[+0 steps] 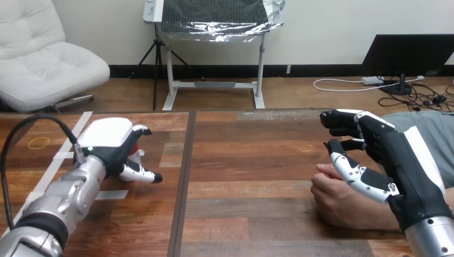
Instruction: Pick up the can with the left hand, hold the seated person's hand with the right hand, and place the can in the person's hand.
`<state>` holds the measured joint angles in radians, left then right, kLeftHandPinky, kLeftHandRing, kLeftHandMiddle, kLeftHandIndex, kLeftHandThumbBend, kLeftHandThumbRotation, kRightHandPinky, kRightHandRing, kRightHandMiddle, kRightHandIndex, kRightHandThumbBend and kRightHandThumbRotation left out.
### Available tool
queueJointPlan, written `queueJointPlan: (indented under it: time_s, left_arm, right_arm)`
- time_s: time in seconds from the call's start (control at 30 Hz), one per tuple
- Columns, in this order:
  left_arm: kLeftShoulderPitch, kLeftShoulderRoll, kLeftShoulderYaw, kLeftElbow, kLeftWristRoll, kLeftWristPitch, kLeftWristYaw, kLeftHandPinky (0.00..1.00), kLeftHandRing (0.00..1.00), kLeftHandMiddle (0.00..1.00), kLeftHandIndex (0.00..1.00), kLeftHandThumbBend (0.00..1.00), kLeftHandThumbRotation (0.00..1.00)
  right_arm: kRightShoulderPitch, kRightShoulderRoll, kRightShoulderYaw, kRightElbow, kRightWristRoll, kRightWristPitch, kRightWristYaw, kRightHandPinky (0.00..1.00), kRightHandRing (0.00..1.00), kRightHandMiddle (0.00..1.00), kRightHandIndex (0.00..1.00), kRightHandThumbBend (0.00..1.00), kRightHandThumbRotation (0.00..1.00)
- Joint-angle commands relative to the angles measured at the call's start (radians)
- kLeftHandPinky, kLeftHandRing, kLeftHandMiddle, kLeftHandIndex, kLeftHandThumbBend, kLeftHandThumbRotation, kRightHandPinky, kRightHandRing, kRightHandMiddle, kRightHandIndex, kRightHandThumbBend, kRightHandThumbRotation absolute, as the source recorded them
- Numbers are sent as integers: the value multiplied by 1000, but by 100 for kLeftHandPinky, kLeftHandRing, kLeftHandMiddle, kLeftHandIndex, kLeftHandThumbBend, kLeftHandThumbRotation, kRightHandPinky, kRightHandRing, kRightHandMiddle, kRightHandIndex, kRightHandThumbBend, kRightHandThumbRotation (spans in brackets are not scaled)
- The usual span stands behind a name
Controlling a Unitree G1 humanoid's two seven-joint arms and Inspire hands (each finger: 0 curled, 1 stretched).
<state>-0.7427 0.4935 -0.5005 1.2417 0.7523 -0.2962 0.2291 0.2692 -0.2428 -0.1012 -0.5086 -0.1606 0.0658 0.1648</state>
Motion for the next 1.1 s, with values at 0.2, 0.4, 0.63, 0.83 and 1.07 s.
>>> queueJointPlan:
  time_s: [0.2,0.4,0.63,0.83,1.07]
  left_arm:
    - [8,32,20,-71,-20,-34,23,80,83,85,85,79,44]
    - [23,38,28,-83,-28,-56,32,79,83,85,85,78,42]
    - [31,43,27,-93,-30,-54,27,79,83,85,85,79,43]
    - [43,50,35,-111,-48,-65,7,80,83,85,85,78,43]
    - [59,58,35,-129,-56,-84,18,79,82,85,85,77,42]
  right_arm:
    - [-46,-21,-17,-42,4,-3,3,70,76,75,70,29,0]
    - [-49,-20,-15,-43,3,2,2,70,76,75,70,29,0]
    - [-51,-22,-16,-39,5,2,5,70,76,75,70,29,0]
    - [-54,-27,-17,-33,5,-6,7,71,76,75,70,29,0]
    - [-56,-32,-15,-33,-5,-2,7,71,76,75,70,29,0]
